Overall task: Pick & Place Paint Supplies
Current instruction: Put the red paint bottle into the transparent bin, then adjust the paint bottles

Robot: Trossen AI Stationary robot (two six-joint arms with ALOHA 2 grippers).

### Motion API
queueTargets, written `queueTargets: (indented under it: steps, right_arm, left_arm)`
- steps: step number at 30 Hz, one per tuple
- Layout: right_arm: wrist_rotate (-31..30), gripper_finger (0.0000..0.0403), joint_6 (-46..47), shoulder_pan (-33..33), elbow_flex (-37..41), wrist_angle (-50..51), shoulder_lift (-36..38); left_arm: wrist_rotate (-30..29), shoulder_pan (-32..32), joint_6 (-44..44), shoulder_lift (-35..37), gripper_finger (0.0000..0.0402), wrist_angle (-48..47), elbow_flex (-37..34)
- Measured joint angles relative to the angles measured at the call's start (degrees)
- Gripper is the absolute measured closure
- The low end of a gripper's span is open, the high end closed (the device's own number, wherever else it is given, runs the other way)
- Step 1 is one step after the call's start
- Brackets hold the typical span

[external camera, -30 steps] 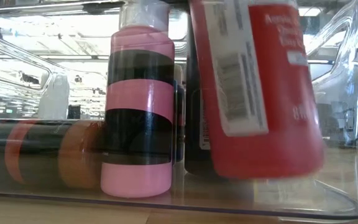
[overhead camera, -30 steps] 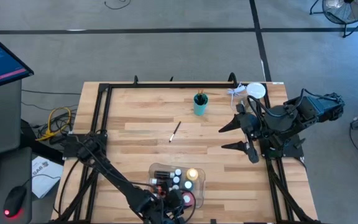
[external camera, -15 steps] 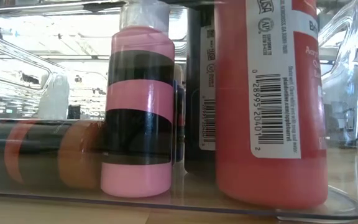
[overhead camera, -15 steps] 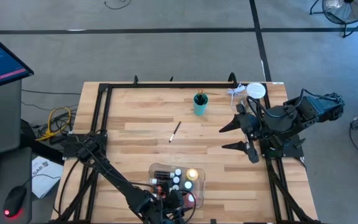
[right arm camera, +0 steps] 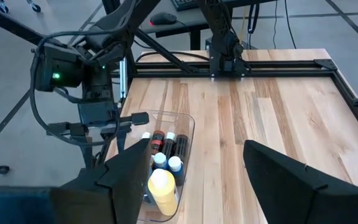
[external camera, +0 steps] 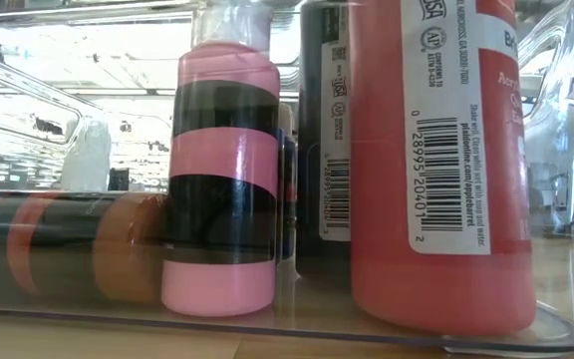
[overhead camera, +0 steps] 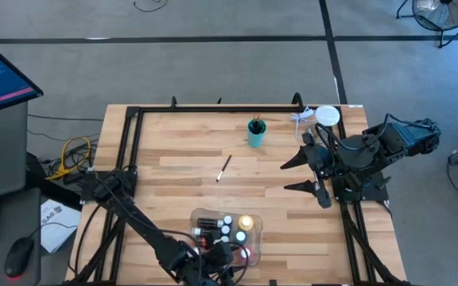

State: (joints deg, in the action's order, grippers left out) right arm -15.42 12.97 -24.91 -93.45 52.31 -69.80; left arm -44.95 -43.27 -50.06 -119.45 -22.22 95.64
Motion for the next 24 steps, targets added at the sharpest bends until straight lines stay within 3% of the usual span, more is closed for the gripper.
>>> queueTargets:
  steps: [12,21,24]
  right_arm:
    - [0.00,0.0154,0.11,-0.02,0.00,-0.02,0.00]
    - [0.00,0.0154,0.13,-0.02,0.00,-0.04,0.01]
    - [0.00,0.0154,0.15,-0.07,0.00,-0.04,0.00]
  left_arm:
    - [0.53,0.10,-1.34,3.30,0.0275,-8.01,0.00]
    - [10.63,3.78,1.52,4.01,0.0388,-12.56,-0.02]
    - [12.29,3.65,2.51,4.08,0.0397,-13.11,-0.02]
